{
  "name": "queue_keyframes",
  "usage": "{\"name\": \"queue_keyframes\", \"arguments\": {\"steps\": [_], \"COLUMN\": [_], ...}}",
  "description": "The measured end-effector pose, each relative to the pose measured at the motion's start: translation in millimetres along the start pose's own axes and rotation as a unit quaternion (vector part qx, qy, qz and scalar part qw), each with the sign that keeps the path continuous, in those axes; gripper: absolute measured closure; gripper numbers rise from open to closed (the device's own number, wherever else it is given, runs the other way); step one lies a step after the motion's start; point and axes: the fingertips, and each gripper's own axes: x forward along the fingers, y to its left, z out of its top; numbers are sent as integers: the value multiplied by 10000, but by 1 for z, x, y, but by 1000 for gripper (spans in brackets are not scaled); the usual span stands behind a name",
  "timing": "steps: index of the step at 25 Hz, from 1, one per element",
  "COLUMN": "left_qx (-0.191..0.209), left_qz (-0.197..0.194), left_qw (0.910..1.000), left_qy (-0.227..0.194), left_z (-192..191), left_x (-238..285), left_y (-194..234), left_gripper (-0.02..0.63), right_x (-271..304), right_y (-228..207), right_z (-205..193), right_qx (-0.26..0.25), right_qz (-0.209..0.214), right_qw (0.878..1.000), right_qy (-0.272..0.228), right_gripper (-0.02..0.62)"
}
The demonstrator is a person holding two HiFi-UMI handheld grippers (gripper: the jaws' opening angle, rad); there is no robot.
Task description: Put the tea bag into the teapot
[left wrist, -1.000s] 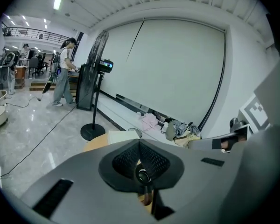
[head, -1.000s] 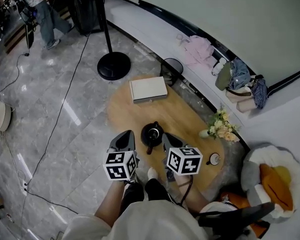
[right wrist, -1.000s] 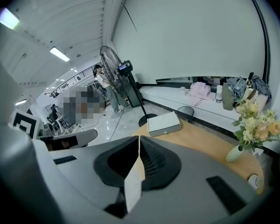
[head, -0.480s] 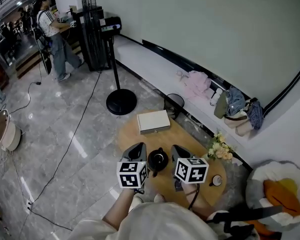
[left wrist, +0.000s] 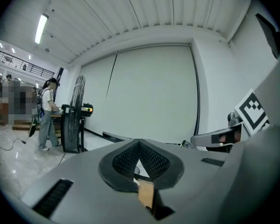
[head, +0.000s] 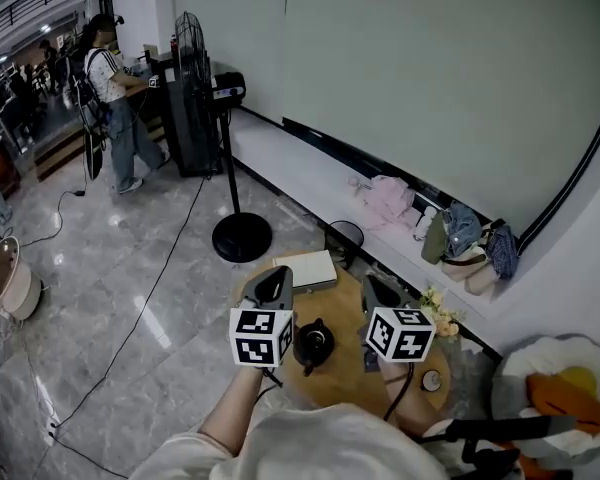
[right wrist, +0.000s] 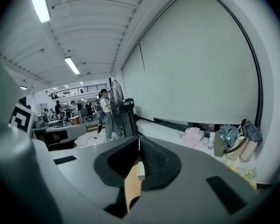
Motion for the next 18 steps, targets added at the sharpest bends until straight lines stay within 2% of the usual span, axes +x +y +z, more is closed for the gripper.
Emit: {"name": "queue_keyframes", "arguments": {"steps": [5,14,18], "left_qx": [169,103,111], "left_qz": [108,135,158], "left_qw": [9997,9998,9998], "left_qy": [-126,37,90], "left_z": [17,5,2], "left_x": [4,9,8], "left_y": [6,3,2], "left_gripper": [589,589,589], "right_x": [-8,-7,-8], "right_y": [-8,-15,-14], "right_z": [18,11,9], "right_qx": [-86,-112,-301], "right_qz": [-153,-261,-312], "right_qw": [9995,9995,9990], "right_qy": [-260,-163,-58], "right_gripper": [560,560,561]}}
